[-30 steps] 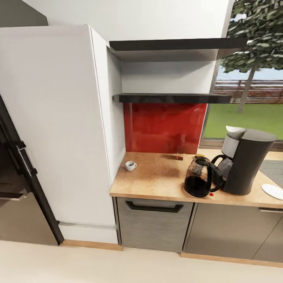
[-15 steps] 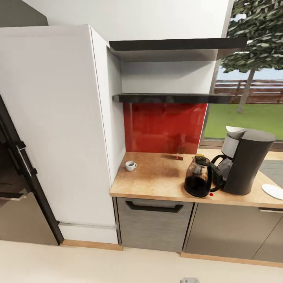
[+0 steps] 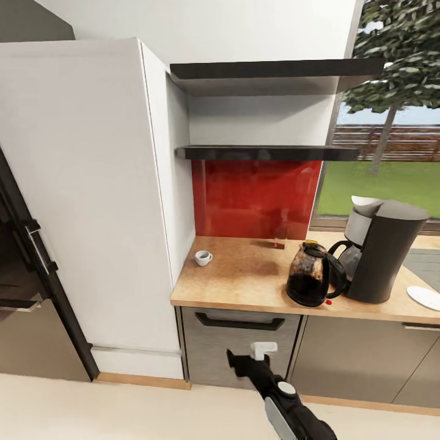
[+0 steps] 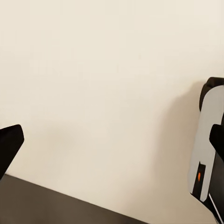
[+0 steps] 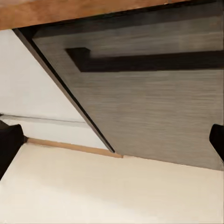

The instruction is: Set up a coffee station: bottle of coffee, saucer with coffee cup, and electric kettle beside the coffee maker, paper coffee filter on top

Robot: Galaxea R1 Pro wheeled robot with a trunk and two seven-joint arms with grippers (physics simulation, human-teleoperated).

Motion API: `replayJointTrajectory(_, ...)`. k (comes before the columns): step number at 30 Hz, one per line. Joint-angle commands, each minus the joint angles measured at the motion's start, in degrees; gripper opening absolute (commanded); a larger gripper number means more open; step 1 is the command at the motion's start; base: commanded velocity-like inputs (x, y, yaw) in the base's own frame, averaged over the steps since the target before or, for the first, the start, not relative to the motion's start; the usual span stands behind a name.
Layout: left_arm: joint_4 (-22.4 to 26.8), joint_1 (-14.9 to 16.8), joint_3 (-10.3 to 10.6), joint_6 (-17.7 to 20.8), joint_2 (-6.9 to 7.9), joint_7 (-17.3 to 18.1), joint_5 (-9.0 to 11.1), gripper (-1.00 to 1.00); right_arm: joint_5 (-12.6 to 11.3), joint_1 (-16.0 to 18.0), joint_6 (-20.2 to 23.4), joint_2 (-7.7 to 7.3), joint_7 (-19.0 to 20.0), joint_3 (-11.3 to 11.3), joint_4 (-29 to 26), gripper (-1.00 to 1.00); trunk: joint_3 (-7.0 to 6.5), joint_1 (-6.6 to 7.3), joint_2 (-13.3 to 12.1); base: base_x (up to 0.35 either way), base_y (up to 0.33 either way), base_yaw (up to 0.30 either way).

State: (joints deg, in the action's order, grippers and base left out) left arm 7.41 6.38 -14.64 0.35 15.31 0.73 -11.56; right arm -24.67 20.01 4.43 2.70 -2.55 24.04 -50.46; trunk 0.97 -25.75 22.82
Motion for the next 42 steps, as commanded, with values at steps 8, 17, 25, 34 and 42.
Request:
replayJointTrajectory(8,-0.1,-0.05,-0.46,0.02,-0.02,0.06,-0.57,1.0,-0.69,0.03,3.77,-0.06,-0.34,0.01,-14.6,1.0,0.11,-0.03,0.1,0.0,0.0,0.0)
replayJointTrajectory(17,-0.71,-0.05,-0.27,0.2,-0.23,0.06,-0.72,1.0,-0.66,0.07,10.22,0.76,-0.62,0.01,-25.76,1.0,0.11,-0.03,0.1,0.0,0.0,0.0)
replayJointTrajectory(25,-5.29,-0.23,-0.26,0.22,-0.29,0.06,-0.73,1.0,-0.66,16.23,14.97,5.78,-20.76,0.04,-22.99,1.0,0.11,-0.03,0.1,0.0,0.0,0.0)
replayJointTrajectory(34,-5.31,-0.93,-0.27,0.5,-0.43,0.07,-0.71,1.0,-0.85,37.85,14.84,6.19,-21.62,-0.05,8.71,1.0,0.11,-0.03,0.1,0.0,0.0,0.0)
replayJointTrajectory(42,-5.27,-0.93,-0.17,0.71,-0.54,0.06,-0.74,1.0,-0.8,38.44,14.82,6.18,-21.57,0.27,10.42,1.0,0.11,-0.03,0.1,0.0,0.0,0.0)
